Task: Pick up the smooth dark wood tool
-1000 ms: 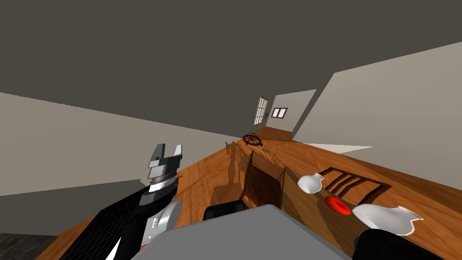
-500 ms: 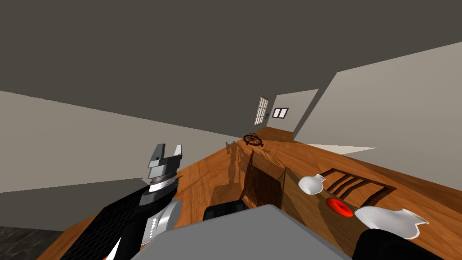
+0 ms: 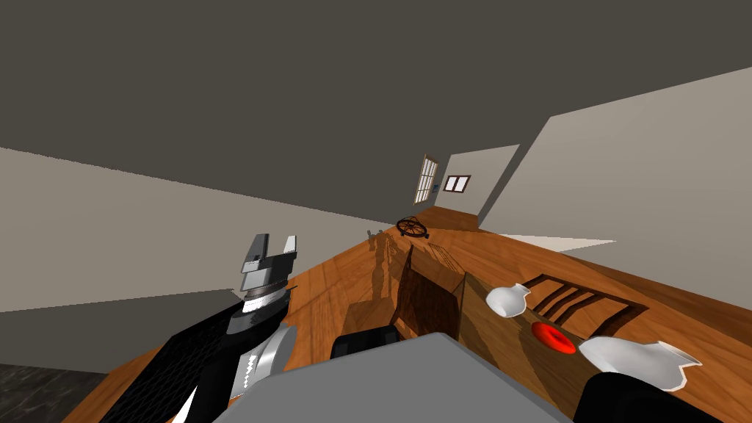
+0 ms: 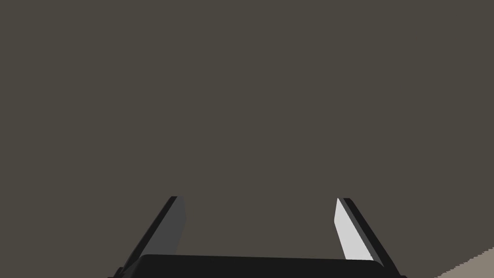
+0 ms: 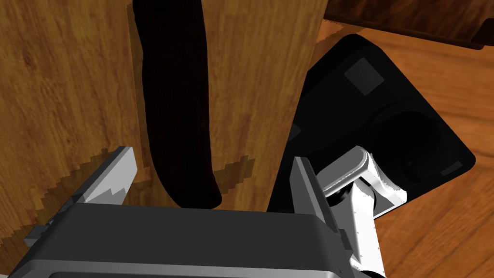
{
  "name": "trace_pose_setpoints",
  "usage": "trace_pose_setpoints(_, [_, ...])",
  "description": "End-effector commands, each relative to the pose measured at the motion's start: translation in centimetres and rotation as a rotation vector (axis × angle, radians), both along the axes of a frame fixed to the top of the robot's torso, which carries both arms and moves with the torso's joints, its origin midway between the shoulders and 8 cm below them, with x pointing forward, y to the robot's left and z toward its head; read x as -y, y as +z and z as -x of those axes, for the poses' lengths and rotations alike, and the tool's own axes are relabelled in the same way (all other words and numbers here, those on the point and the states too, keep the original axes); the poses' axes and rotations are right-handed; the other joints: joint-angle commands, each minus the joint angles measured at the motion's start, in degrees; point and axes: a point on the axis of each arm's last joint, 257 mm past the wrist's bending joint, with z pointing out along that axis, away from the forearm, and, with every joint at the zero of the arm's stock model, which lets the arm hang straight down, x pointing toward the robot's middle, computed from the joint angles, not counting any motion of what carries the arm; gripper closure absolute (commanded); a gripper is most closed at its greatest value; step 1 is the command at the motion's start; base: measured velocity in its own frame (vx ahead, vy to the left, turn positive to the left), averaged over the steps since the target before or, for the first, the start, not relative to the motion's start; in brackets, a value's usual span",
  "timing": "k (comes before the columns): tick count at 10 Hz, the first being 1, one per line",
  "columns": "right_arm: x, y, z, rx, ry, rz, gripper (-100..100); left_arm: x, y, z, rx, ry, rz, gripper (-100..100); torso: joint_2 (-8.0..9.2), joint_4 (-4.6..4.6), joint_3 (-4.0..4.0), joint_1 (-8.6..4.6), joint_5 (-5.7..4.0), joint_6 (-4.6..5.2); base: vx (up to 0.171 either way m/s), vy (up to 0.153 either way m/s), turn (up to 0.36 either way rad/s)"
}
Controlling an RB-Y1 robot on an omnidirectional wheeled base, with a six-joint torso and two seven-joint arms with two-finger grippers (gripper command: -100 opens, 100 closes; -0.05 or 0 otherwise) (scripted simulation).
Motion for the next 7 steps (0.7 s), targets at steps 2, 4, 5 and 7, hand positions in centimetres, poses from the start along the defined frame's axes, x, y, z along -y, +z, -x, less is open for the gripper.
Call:
trace_pose_setpoints(2, [0.00, 0.00, 0.00, 0.000, 0.000, 0.000, -100, 0.00, 0.00, 0.00, 0.000, 0.000, 0.000, 0, 0.02, 0.00, 0.01, -0.03, 0.00, -0.01, -0.002, -0.002, 0.006])
trace_pose_setpoints(4, [0.00, 0.00, 0.00, 0.000, 0.000, 0.000, -100, 0.00, 0.00, 0.00, 0.000, 0.000, 0.000, 0, 0.02, 0.00, 0.01, -0.03, 0.00, -0.01, 0.002, 0.003, -0.008])
trace_pose_setpoints(5, [0.00, 0.00, 0.00, 0.000, 0.000, 0.000, -100, 0.00, 0.00, 0.00, 0.000, 0.000, 0.000, 0, 0.00, 0.00, 0.00, 0.00, 0.00, 0.00, 0.003, 0.003, -0.010])
trace_pose_setpoints(7, [0.20, -0.01, -0.11, -0.002, 0.007, 0.001, -100, 0.00, 0.00, 0.00, 0.000, 0.000, 0.000, 0, 0.02, 0.00, 0.01, -0.03, 0.00, -0.01, 0.000, -0.001, 0.002])
